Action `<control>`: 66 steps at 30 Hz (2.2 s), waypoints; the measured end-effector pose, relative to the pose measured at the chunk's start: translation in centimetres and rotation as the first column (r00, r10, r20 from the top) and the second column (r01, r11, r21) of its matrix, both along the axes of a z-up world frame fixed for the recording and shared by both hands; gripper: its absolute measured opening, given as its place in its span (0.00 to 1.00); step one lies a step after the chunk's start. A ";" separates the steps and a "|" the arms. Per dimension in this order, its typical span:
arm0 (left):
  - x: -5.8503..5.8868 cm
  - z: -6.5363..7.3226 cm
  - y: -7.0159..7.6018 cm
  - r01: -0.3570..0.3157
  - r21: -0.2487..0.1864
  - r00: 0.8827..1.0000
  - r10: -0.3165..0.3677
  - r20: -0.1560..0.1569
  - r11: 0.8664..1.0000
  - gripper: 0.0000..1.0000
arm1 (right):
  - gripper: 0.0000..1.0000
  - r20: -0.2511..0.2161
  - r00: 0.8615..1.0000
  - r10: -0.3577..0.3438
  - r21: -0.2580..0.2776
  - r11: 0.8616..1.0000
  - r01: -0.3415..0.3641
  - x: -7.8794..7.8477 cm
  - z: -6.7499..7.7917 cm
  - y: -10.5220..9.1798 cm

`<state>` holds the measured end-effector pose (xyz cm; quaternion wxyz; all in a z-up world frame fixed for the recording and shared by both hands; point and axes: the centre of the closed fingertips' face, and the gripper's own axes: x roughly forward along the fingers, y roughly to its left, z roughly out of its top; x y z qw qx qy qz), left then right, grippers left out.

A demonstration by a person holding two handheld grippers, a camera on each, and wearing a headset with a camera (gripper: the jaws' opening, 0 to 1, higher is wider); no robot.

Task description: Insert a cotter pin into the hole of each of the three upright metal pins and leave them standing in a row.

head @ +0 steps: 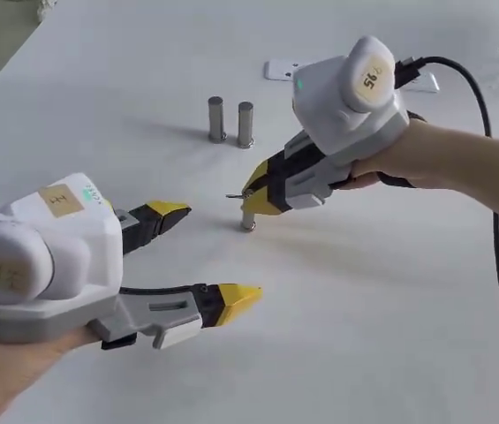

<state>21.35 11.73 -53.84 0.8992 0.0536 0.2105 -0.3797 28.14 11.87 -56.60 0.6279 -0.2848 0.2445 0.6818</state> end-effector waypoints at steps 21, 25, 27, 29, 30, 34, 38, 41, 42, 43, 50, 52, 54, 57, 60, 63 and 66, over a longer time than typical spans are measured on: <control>-0.8 -0.4 -0.7 0.014 -0.007 1.000 -0.014 -0.023 1.000 0.68 | 0.06 -0.018 1.000 -0.023 -0.024 0.999 0.023 -0.1 -0.6 -0.1; -0.8 -0.5 -0.5 0.010 -0.006 1.000 -0.010 -0.026 1.000 0.68 | 0.08 -0.027 0.999 -0.036 -0.022 0.999 0.036 -0.1 -0.8 -0.1; -0.8 -0.5 -0.5 0.008 -0.004 1.000 -0.008 -0.026 1.000 0.68 | 0.11 -0.035 0.998 -0.047 -0.020 0.999 0.047 -0.1 -0.8 -0.1; -0.8 -0.5 -0.5 0.010 -0.005 1.000 -0.010 -0.025 1.000 0.68 | 0.13 -0.045 0.998 -0.054 -0.014 0.998 0.054 -0.2 -0.8 -0.1; -0.8 -0.5 -0.5 0.009 -0.005 1.000 -0.009 -0.025 1.000 0.69 | 0.14 -0.054 0.997 -0.058 -0.010 0.998 0.057 -0.3 -0.7 -0.2; -0.8 -0.4 -0.6 0.007 -0.007 1.000 -0.007 -0.022 1.000 0.71 | 0.19 -0.081 0.993 -0.089 0.017 0.996 0.090 -0.4 0.3 -0.4; -0.8 -0.4 -0.5 0.002 -0.005 1.000 -0.002 -0.022 1.000 0.72 | 0.22 -0.134 0.983 -0.124 0.057 0.990 0.133 -0.5 1.6 -0.4; -0.8 -0.2 -0.5 -0.003 -0.007 1.000 0.003 -0.019 1.000 0.73 | 0.25 -0.160 0.976 -0.150 0.093 0.982 0.166 -0.3 2.9 -0.5; -0.8 -0.2 -0.5 -0.004 -0.008 1.000 0.004 -0.019 1.000 0.73 | 0.26 -0.177 0.971 -0.158 0.106 0.978 0.178 -0.3 3.4 -0.4; -0.8 -0.2 -0.5 -0.004 -0.008 1.000 0.004 -0.020 1.000 0.73 | 0.26 -0.181 0.969 -0.166 0.111 0.976 0.188 -0.1 3.7 -0.4; -0.8 0.0 -0.5 -0.009 -0.011 1.000 0.009 -0.015 1.000 0.76 | 0.27 -0.175 0.954 -0.244 0.160 0.949 0.272 2.6 5.0 -0.5; -0.7 0.2 -0.5 -0.011 -0.010 1.000 0.011 -0.010 1.000 0.78 | 0.26 -0.144 0.947 -0.286 0.188 0.932 0.310 3.9 5.2 -0.6; -0.6 0.3 -0.4 -0.014 -0.008 1.000 0.014 0.000 1.000 0.79 | 0.24 -0.115 0.937 -0.329 0.225 0.910 0.347 5.3 5.4 -0.6; -0.5 0.4 -0.2 -0.022 -0.011 1.000 0.022 0.004 1.000 0.81 | 0.24 -0.106 0.913 -0.394 0.244 0.880 0.408 7.2 5.3 -0.7; -0.3 0.6 -0.1 -0.027 -0.017 1.000 0.028 0.009 0.999 0.83 | 0.23 -0.100 0.891 -0.443 0.253 0.855 0.454 9.1 5.0 -0.7; -0.2 0.7 0.0 -0.033 -0.024 0.999 0.033 0.012 0.999 0.84 | 0.23 -0.102 0.872 -0.478 0.254 0.835 0.488 10.0 4.3 -0.5; -0.1 0.7 0.1 -0.040 -0.030 0.999 0.040 0.014 0.999 0.87 | 0.23 -0.088 0.854 -0.512 0.264 0.815 0.516 11.2 3.7 -0.3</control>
